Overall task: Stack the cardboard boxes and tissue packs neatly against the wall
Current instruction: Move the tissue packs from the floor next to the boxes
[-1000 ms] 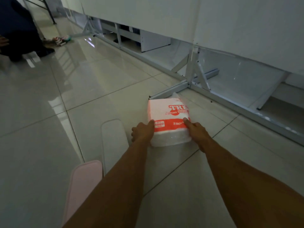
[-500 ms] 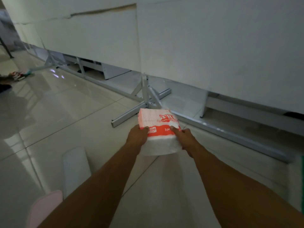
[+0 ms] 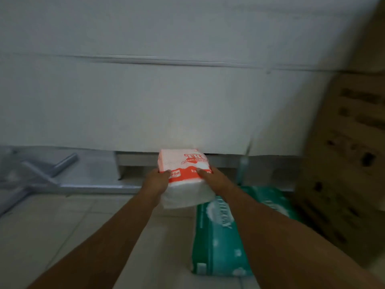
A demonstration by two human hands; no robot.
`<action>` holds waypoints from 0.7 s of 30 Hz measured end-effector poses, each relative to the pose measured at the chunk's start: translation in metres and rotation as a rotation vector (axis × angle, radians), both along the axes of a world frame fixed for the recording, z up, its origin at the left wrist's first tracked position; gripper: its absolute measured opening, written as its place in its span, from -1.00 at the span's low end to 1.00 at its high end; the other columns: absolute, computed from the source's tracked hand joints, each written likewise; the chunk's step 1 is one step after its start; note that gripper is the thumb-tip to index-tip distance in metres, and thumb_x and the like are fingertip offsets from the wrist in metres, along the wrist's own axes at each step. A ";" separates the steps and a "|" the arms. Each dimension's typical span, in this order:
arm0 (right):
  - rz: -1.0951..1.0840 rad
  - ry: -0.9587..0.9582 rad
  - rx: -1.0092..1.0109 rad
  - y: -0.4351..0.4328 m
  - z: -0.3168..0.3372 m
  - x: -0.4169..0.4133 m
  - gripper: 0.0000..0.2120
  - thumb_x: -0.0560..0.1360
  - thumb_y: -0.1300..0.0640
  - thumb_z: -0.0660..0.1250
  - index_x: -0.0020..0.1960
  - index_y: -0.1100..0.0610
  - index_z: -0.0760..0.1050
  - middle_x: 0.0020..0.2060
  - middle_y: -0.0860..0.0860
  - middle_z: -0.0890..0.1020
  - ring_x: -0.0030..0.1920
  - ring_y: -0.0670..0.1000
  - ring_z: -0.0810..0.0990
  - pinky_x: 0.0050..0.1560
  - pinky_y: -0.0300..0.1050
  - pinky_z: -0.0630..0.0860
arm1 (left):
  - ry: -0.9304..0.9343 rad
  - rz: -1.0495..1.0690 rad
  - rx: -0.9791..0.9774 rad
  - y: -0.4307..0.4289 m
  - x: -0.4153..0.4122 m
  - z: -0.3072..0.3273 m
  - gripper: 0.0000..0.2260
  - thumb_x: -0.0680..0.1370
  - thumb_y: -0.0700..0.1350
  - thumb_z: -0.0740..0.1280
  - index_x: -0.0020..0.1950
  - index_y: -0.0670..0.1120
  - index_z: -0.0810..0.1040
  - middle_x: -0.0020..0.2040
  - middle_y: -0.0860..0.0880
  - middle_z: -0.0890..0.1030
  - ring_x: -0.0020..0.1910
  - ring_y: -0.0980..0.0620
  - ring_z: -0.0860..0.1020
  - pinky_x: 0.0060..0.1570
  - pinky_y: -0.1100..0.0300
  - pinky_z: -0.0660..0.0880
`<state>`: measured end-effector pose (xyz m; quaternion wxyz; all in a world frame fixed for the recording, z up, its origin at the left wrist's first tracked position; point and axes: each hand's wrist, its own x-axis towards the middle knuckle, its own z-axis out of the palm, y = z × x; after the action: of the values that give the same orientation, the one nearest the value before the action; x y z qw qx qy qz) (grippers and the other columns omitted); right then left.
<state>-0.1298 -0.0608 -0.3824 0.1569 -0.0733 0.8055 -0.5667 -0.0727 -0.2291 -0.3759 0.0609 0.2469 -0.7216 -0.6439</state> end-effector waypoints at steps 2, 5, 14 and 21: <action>-0.087 -0.017 0.026 0.052 0.000 -0.001 -0.53 0.55 -0.10 0.30 0.39 0.08 0.43 0.25 0.13 0.59 0.14 0.14 0.59 0.27 0.10 0.50 | -0.006 -0.099 0.036 0.048 -0.011 -0.002 -0.66 0.62 -0.09 0.23 0.37 -0.16 0.43 0.21 -0.18 0.58 0.10 -0.18 0.59 0.13 -0.05 0.54; -0.203 -0.060 0.034 0.121 0.004 0.005 -0.53 0.56 -0.13 0.28 0.39 0.06 0.40 0.24 0.13 0.59 0.14 0.17 0.60 0.21 0.10 0.53 | 0.004 -0.222 0.078 0.112 -0.022 -0.001 -0.66 0.61 -0.10 0.24 0.37 -0.15 0.45 0.19 -0.16 0.60 0.08 -0.17 0.60 0.16 -0.07 0.55; -0.446 -0.107 0.024 0.246 -0.002 0.025 -0.49 0.55 -0.14 0.29 0.44 0.01 0.34 0.15 0.07 0.61 -0.01 0.07 0.62 -0.14 -0.08 0.57 | -0.021 -0.457 0.094 0.232 -0.037 -0.008 -0.66 0.61 -0.16 0.21 0.40 -0.11 0.43 0.27 -0.15 0.56 0.17 -0.15 0.56 0.24 -0.07 0.49; -0.442 -0.097 0.092 0.254 -0.016 0.020 -0.47 0.55 -0.10 0.29 0.47 -0.02 0.28 0.08 0.04 0.62 0.00 0.09 0.64 -0.02 0.06 0.62 | -0.030 -0.637 0.058 0.229 -0.039 -0.025 -0.61 0.63 -0.08 0.20 0.47 -0.02 0.34 0.31 -0.09 0.54 0.19 -0.09 0.55 0.21 0.00 0.50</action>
<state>-0.1093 0.1929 -0.3980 0.0709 0.1395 0.8186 -0.5527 -0.1119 0.0003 -0.4005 -0.1616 0.0196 -0.7448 -0.6471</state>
